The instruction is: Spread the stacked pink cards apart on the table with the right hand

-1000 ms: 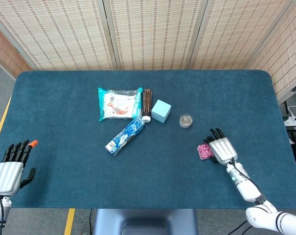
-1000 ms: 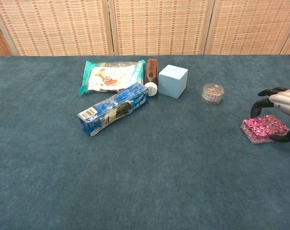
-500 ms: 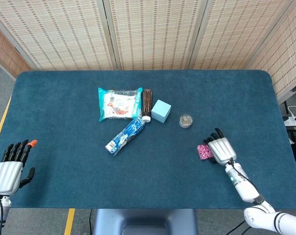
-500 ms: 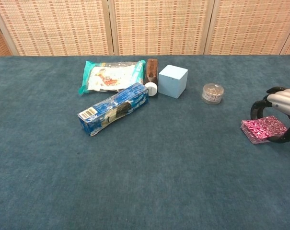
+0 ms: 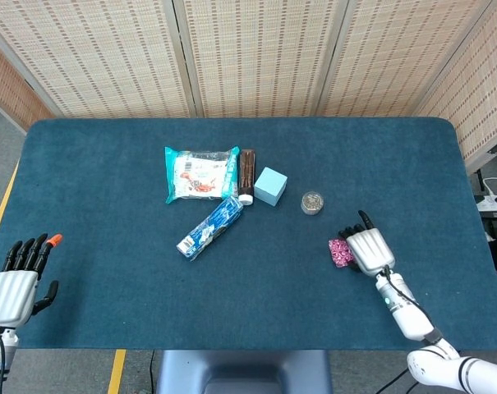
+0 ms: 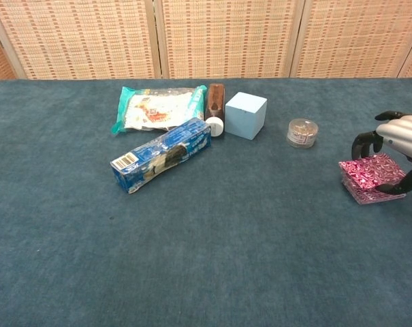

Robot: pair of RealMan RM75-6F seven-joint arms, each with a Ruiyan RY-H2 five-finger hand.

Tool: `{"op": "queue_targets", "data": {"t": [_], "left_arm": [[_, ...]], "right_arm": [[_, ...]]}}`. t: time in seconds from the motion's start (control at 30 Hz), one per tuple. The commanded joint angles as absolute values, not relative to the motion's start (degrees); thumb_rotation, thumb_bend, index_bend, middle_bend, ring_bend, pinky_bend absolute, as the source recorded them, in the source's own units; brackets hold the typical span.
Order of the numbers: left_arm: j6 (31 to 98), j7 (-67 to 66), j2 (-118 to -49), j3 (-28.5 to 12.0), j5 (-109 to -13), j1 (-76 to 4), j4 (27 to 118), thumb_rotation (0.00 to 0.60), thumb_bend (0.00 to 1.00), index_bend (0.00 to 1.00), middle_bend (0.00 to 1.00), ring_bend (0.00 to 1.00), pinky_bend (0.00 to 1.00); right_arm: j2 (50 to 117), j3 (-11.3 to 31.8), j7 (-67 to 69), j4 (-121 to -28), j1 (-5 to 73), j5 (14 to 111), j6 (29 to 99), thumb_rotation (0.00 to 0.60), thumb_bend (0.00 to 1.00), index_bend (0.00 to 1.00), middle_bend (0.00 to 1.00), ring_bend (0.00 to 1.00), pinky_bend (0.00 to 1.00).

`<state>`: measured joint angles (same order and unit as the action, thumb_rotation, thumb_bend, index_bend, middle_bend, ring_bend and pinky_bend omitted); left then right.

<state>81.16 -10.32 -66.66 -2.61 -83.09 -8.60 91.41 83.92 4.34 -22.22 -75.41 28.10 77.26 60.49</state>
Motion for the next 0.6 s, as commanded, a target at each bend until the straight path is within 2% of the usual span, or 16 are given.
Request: {"op": "queue_targets", "data": {"t": [0.03,0.23,0.37,0.5,0.6], "left_arm": [[81.04,-10.28,-66.54,-2.57,-82.98,-8.58,91.50,0.600,0.44,0.00,0.00,0.00,0.00],[81.36,-9.56,-66.23,-2.67,-82.97,-8.43,91.44,0.600,0.43,0.00,0.00,0.00,0.00],[81.78,-9.06,-65.84,-2.79,-83.02,-8.24,91.63,0.600,0.44,0.00,0.00,0.00,0.00],[82.64,-8.22,-65.50,-2.81,-83.67,-7.98,91.64,0.600,0.44,0.00,0.00,0.00,0.00],[82.70,-7.76,-65.43,-2.76,-83.58,-7.82,91.51,0.600,0.44,0.00,0.00,0.00,0.00]], "right_arm": [[83.12,3.94,-23.77,-79.06,27.90,79.22,62.51,0.600,0.18,0.62,0.50,0.32,0.00],[83.87,3.13,-26.68,-85.39,29.71,81.72,61.43,0.600,0.18,0.62,0.50,0.32,0.00],[87.05,2.53,-29.41,-85.41,31.38,82.46,59.38,0.600,0.18,0.60,0.50,0.32,0.00],[90.62,2.47,-31.31,-83.05,32.37,81.45,57.69,0.600,0.18,0.44,0.50,0.32,0.00],[92.24,2.36,-31.93,-81.55,32.69,80.76,57.03,0.600,0.18,0.37,0.48,0.32,0.00]]}}
